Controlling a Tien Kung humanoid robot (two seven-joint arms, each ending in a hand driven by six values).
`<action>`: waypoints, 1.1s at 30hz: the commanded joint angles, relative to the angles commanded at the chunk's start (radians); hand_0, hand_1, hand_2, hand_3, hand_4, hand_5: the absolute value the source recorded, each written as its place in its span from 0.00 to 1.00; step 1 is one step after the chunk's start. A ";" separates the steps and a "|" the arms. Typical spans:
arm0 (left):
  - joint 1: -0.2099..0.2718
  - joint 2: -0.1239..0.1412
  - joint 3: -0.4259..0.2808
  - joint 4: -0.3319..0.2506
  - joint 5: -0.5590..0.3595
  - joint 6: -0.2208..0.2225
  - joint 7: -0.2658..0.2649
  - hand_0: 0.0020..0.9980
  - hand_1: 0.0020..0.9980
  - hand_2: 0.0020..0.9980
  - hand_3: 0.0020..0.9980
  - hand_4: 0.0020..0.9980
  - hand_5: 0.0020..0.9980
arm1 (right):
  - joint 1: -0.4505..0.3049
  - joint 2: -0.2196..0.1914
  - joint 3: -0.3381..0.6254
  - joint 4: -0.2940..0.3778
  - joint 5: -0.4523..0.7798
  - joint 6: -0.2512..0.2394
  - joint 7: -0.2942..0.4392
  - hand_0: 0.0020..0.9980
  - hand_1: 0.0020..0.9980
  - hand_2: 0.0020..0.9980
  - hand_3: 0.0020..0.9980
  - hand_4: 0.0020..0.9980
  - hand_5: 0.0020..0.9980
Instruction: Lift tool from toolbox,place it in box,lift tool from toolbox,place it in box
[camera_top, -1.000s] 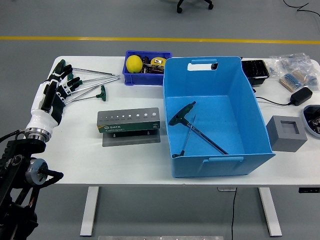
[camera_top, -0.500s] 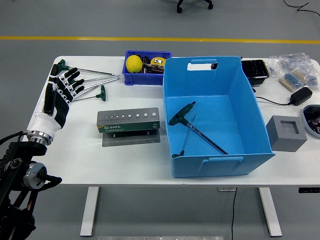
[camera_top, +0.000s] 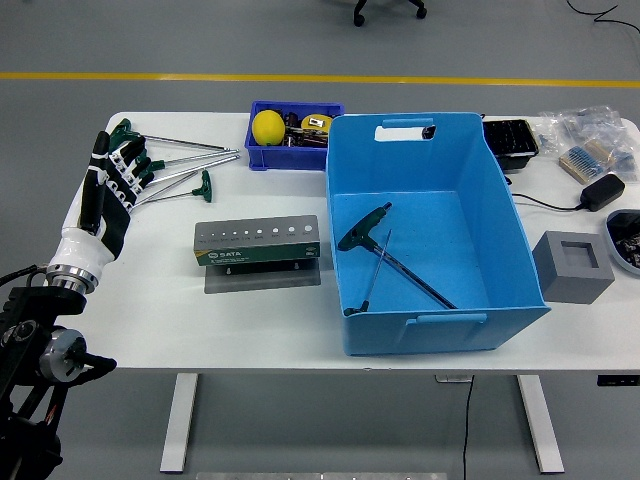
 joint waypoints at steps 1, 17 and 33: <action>0.000 0.000 0.000 0.000 0.001 0.000 0.000 0.95 0.97 0.99 0.85 1.00 1.00 | 0.000 0.000 0.001 0.000 -0.002 0.001 -0.001 0.68 0.64 0.73 0.62 0.84 0.76; -0.007 0.006 0.006 -0.004 0.012 -0.001 0.002 0.95 0.96 0.98 0.85 1.00 1.00 | -0.001 0.002 -0.004 0.001 0.001 -0.001 -0.003 0.68 0.64 0.72 0.62 0.84 0.76; -0.003 0.004 0.000 -0.003 0.016 0.007 0.011 0.94 0.96 0.97 0.84 1.00 1.00 | 0.009 -0.002 -0.009 0.000 0.008 0.000 0.000 0.68 0.64 0.72 0.62 0.84 0.76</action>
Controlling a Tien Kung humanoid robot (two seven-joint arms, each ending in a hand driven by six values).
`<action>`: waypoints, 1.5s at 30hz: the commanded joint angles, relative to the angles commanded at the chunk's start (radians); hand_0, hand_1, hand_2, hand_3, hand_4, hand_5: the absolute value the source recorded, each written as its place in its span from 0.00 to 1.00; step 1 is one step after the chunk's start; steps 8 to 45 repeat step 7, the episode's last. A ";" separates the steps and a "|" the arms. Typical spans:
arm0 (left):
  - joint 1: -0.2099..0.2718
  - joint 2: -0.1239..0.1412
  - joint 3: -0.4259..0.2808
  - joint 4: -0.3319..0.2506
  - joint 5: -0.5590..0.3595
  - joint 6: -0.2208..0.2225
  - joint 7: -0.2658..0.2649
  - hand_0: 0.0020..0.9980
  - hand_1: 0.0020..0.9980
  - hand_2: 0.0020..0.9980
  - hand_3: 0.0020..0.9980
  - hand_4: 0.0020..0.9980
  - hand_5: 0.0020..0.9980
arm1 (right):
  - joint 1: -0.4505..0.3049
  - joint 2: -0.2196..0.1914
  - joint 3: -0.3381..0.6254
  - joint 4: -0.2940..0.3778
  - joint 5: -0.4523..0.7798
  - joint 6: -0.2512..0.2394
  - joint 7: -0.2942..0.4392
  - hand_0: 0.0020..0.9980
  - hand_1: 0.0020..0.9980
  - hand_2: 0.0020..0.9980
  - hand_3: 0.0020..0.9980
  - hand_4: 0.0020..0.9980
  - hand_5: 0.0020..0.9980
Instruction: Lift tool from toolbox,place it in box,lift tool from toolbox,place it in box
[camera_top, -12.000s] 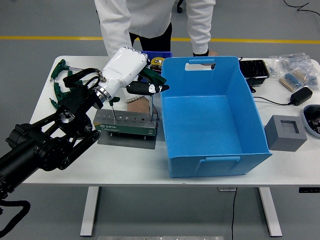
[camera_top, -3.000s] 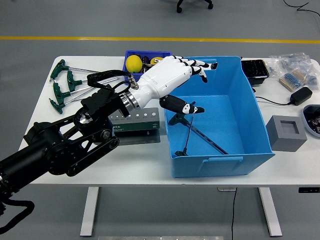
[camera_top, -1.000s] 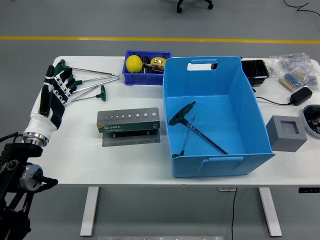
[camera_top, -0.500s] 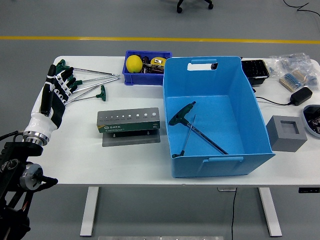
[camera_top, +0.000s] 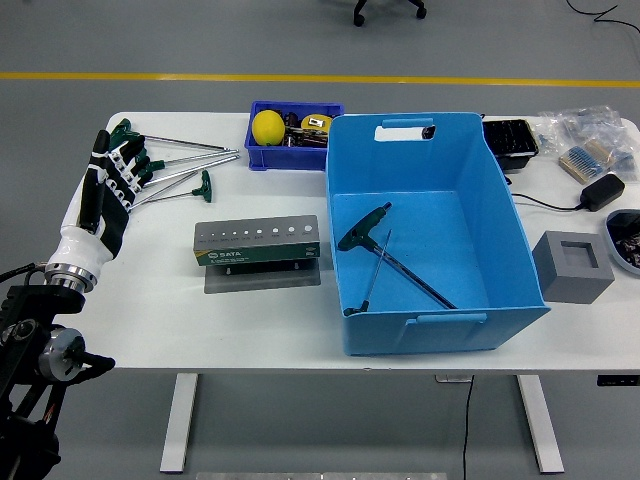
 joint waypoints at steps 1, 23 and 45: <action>0.000 0.000 -0.001 0.000 0.001 0.002 0.002 0.92 0.90 0.94 0.83 1.00 1.00 | 0.001 0.000 0.000 0.000 0.000 0.000 0.000 0.68 0.64 0.72 0.62 0.84 0.76; -0.002 -0.001 -0.008 0.001 0.008 0.010 0.008 0.92 0.90 0.94 0.83 1.00 1.00 | 0.010 -0.002 -0.006 0.001 0.011 -0.002 0.002 0.68 0.64 0.72 0.62 0.84 0.76; -0.002 -0.001 -0.008 0.001 0.008 0.010 0.008 0.92 0.90 0.94 0.83 1.00 1.00 | 0.010 -0.002 -0.006 0.001 0.011 -0.002 0.002 0.68 0.64 0.72 0.62 0.84 0.76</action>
